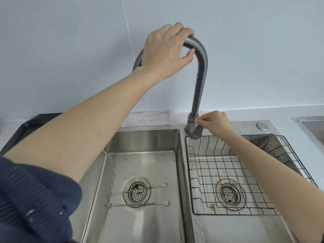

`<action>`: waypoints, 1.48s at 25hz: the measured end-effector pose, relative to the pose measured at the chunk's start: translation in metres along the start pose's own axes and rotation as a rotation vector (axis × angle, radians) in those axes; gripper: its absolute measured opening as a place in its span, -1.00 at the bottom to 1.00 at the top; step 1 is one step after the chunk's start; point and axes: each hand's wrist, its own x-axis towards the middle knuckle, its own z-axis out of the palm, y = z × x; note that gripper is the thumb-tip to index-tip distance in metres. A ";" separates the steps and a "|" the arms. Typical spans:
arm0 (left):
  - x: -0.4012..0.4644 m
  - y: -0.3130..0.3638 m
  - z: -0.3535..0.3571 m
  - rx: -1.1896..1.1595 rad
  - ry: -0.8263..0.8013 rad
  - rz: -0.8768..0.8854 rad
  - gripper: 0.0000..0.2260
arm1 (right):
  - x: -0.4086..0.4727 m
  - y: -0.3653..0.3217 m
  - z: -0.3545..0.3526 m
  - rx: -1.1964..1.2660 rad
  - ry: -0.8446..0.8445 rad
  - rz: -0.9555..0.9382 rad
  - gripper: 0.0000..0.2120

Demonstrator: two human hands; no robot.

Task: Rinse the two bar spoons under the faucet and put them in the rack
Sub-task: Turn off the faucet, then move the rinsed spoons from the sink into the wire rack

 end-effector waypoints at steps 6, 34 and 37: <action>-0.003 -0.003 -0.012 0.019 -0.145 0.071 -0.55 | -0.010 0.000 0.013 -0.047 0.063 -0.009 -0.79; -0.281 -0.066 0.060 -0.369 -0.618 -0.476 -0.58 | -0.090 -0.012 0.184 -0.510 -0.491 -0.288 -0.54; -0.312 -0.066 0.081 -0.371 -0.758 -0.526 -0.66 | -0.088 -0.008 0.202 -0.520 -0.536 -0.247 -0.59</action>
